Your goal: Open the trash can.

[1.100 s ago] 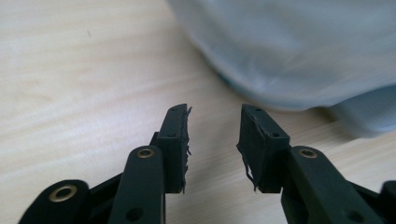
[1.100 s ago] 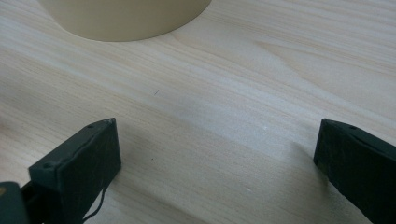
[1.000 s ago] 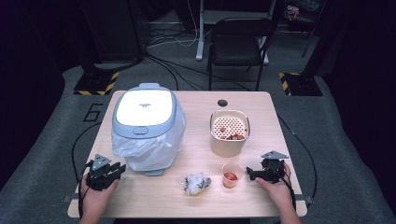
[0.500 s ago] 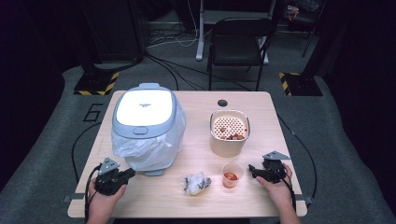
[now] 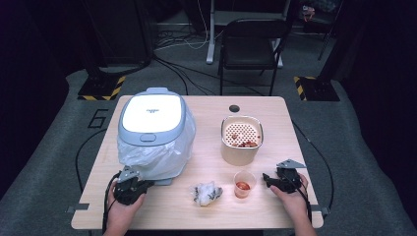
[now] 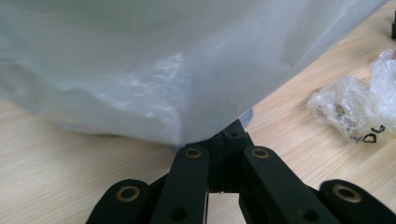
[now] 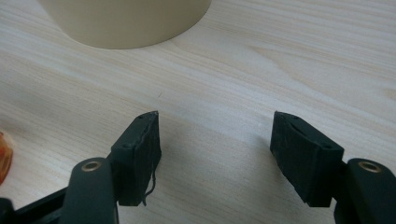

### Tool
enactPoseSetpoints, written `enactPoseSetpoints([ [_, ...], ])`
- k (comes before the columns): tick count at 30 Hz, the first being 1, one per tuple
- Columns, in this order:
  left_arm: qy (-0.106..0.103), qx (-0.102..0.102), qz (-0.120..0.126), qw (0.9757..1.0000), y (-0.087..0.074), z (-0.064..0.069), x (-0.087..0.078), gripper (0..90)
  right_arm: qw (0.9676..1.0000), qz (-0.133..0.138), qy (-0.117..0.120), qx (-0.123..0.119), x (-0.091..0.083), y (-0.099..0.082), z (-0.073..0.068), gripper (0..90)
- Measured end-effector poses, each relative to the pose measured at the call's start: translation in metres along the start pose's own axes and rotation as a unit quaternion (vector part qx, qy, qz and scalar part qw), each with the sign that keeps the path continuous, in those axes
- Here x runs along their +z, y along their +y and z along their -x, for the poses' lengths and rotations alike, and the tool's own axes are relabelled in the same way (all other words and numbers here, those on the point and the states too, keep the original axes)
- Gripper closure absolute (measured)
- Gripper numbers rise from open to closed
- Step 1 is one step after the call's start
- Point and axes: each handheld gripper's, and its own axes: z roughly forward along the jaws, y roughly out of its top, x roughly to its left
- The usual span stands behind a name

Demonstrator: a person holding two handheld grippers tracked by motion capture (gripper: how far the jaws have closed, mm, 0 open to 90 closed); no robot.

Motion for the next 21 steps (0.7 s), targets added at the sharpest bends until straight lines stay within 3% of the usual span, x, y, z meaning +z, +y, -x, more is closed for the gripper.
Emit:
enactPoseSetpoints([
  [9,0.014,0.009,-0.001,0.9999,-0.002,0.002,0.016,90.0,1.0,0.001,0.0,0.005,0.0,0.0,0.0,32.3],
  [10,0.01,-0.024,0.03,0.9992,-0.004,0.007,0.021,90.0,1.0,0.0,0.001,0.001,0.0,0.0,0.001,32.4],
  [12,0.014,-0.021,0.02,0.9995,-0.005,0.005,0.021,90.0,1.0,0.0,0.001,0.001,0.0,0.0,0.001,32.4],
  [13,0.016,-0.003,0.016,0.9997,-0.006,0.004,0.022,90.0,1.0,0.0,0.001,0.001,0.0,0.0,0.001,32.3],
  [15,0.019,0.006,0.012,0.9997,-0.006,0.005,0.022,90.0,1.0,0.0,0.002,0.002,0.0,0.0,0.001,32.3],
  [16,0.023,-0.006,0.015,0.9996,-0.007,0.008,0.023,90.0,1.0,0.0,0.002,0.002,0.0,0.0,0.001,32.3],
  [18,0.023,-0.004,0.014,0.9996,-0.007,0.008,0.023,90.0,1.0,0.0,0.002,0.002,0.0,0.0,0.001,32.3],
  [19,0.029,0.01,0.002,0.9995,-0.008,0.007,0.022,90.0,1.0,0.0,0.002,0.002,0.0,0.0,0.001,32.3],
  [21,0.038,0.012,0.004,0.9992,-0.009,0.009,0.023,90.0,1.0,0.0,0.0,0.001,0.0,-0.001,0.001,32.2],
])
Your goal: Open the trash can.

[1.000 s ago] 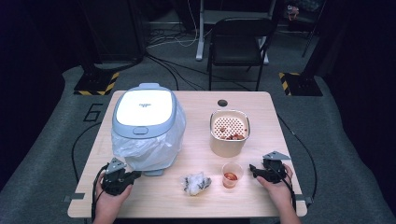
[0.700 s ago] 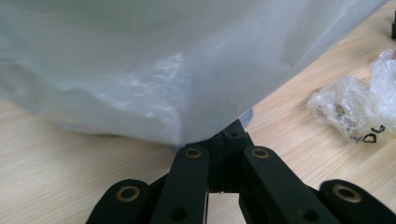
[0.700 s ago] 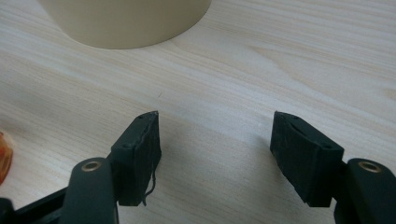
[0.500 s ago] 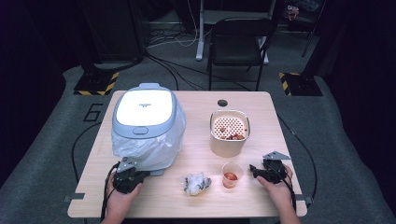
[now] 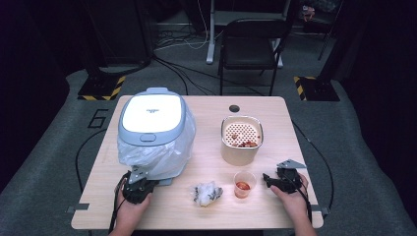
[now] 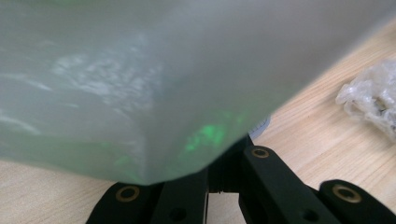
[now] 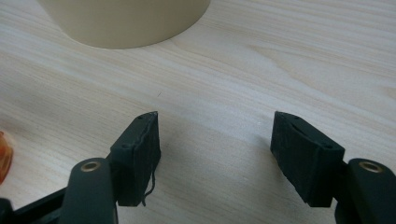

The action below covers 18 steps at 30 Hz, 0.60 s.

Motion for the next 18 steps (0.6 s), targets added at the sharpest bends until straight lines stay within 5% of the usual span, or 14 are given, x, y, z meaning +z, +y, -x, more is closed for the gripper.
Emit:
enactPoseSetpoints([
  [8,-0.021,-0.01,0.007,0.9997,-0.002,-0.002,0.004,90.0,1.0,0.0,0.0,0.004,0.0,0.0,-0.001,32.0],
  [15,-0.002,-0.025,-0.001,0.9997,-0.007,0.001,0.01,90.0,1.0,-0.001,0.001,0.005,0.0,0.0,-0.001,32.1],
  [18,-0.011,-0.018,-0.006,0.9998,-0.008,0.001,0.011,90.0,1.0,-0.001,-0.001,0.004,0.0,0.001,-0.001,32.0],
])
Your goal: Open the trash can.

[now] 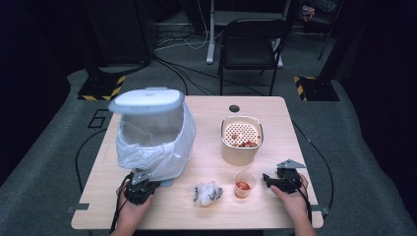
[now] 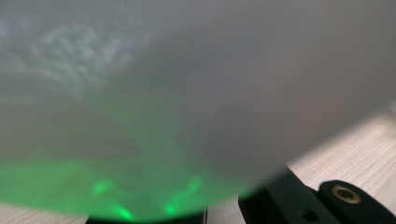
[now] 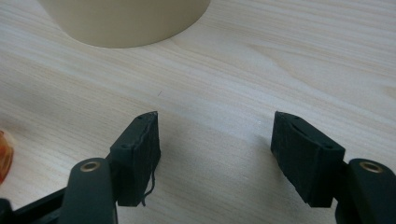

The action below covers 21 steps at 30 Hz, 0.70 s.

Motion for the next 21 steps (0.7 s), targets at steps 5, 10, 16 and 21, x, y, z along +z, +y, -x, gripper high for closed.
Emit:
enactPoseSetpoints([
  [5,-0.013,0.025,-0.001,0.9996,0.002,-0.004,0.001,90.0,1.0,-0.001,0.002,0.001,0.0,0.0,0.0,31.8],
  [10,-0.018,0.025,-0.001,0.9995,0.002,-0.005,0.001,90.0,1.0,-0.001,0.003,0.002,0.0,0.0,0.0,31.3],
  [16,-0.02,0.023,-0.002,0.9995,0.002,-0.006,0.001,90.0,1.0,-0.003,-0.003,0.003,-0.002,0.003,-0.001,26.1],
  [21,-0.018,0.026,-0.003,0.9995,0.002,-0.005,0.001,90.0,0.9998,0.015,-0.012,0.001,-0.017,0.012,-0.002,19.9],
])
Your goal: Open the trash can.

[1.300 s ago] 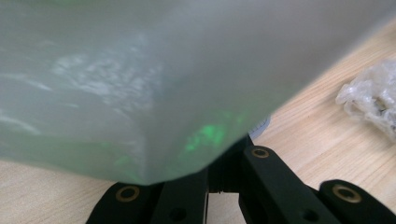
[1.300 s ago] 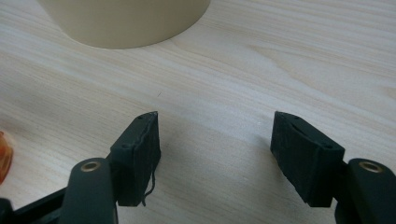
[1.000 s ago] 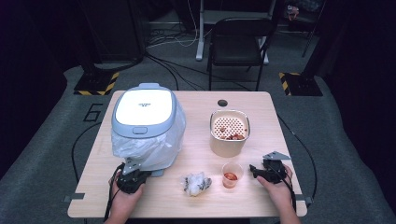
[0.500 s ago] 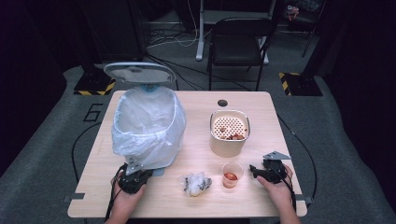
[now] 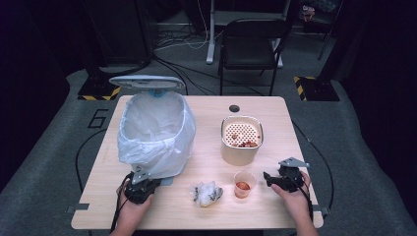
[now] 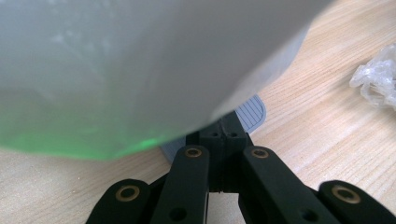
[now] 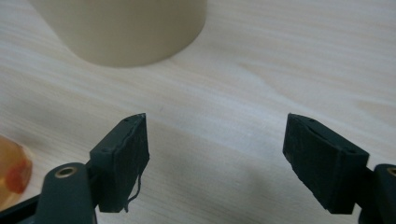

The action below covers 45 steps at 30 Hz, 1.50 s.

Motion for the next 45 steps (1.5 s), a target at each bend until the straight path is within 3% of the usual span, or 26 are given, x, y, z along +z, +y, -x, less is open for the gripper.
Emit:
enactPoseSetpoints([
  [13,-0.002,0.002,-0.003,1.0,0.001,0.0,0.0,90.0,0.9992,0.03,0.025,0.0,-0.043,0.032,-0.011,16.4],
  [17,0.001,0.005,-0.005,1.0,0.001,0.0,0.0,90.0,0.9974,0.046,0.055,0.004,-0.056,0.042,-0.022,15.6],
  [23,0.001,0.007,-0.005,1.0,0.001,0.0,0.0,90.0,0.9947,0.054,0.083,-0.031,-0.065,0.051,-0.049,15.1],
  [26,-0.002,0.005,-0.004,1.0,0.001,-0.001,0.0,90.0,0.9921,0.059,0.099,-0.051,-0.066,0.054,-0.071,15.0],
  [30,-0.001,0.006,-0.006,1.0,0.001,0.0,0.0,90.0,0.9903,0.059,0.106,-0.067,-0.067,0.055,-0.087,14.9],
  [31,0.0,0.01,-0.005,0.9999,0.002,-0.001,0.0,90.0,0.988,0.061,0.12,-0.076,-0.067,0.057,-0.097,14.9],
  [34,-0.001,0.009,-0.004,1.0,0.002,-0.001,0.001,90.0,0.9853,0.058,0.133,-0.09,-0.064,0.058,-0.111,14.7],
  [38,-0.001,0.003,-0.005,1.0,0.002,0.0,0.001,90.0,0.9822,0.05,0.144,-0.109,-0.059,0.058,-0.126,14.7],
  [45,0.0,0.003,-0.007,1.0,0.002,0.001,0.0,90.0,0.9776,0.055,0.171,-0.11,-0.057,0.061,-0.14,14.8],
])
